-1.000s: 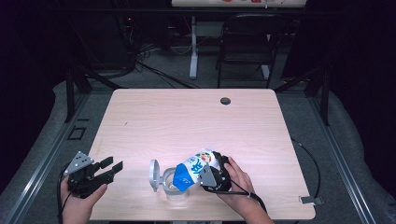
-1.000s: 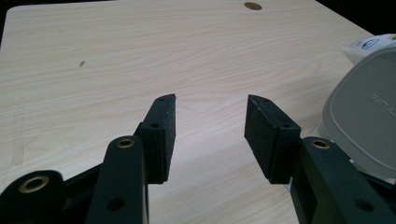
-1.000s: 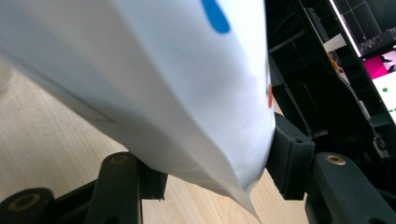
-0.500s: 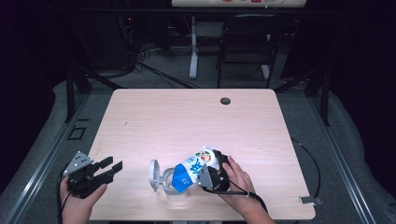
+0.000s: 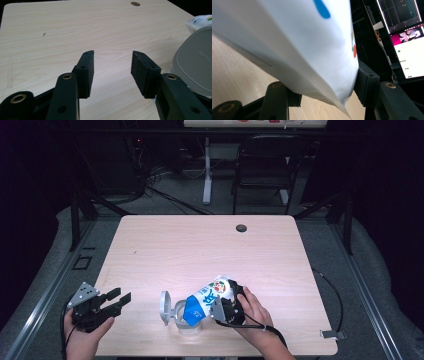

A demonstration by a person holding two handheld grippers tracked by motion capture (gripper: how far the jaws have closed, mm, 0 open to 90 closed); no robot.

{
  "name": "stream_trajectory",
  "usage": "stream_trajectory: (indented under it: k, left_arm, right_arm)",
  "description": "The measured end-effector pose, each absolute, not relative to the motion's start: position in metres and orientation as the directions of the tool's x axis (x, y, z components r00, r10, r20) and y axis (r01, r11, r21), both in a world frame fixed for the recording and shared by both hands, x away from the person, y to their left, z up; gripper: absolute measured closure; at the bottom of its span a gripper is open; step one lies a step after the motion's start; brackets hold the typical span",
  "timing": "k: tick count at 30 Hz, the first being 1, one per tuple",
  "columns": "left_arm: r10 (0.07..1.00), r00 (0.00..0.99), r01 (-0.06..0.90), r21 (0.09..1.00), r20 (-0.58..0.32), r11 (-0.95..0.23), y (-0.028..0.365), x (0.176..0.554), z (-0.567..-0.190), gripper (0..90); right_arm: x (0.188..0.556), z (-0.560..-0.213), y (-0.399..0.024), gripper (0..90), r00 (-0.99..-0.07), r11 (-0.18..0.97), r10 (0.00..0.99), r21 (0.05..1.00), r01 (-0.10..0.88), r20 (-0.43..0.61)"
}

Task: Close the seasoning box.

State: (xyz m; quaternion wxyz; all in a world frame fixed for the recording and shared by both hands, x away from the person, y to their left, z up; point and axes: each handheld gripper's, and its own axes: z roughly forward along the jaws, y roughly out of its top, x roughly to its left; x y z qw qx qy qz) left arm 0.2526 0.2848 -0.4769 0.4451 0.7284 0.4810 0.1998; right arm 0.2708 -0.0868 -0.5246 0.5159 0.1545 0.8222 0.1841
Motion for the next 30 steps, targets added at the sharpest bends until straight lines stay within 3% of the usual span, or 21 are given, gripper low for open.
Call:
stream_trajectory:
  k: [30]
  left_arm:
    - [0.878,0.457,0.521,0.843,-0.141,-0.136,0.2859,0.2527,-0.4768,53.9]
  right_arm:
    - [0.2734,-0.5184,-0.0836,48.7,-0.358,0.924,0.368,0.381,0.037,-0.858]
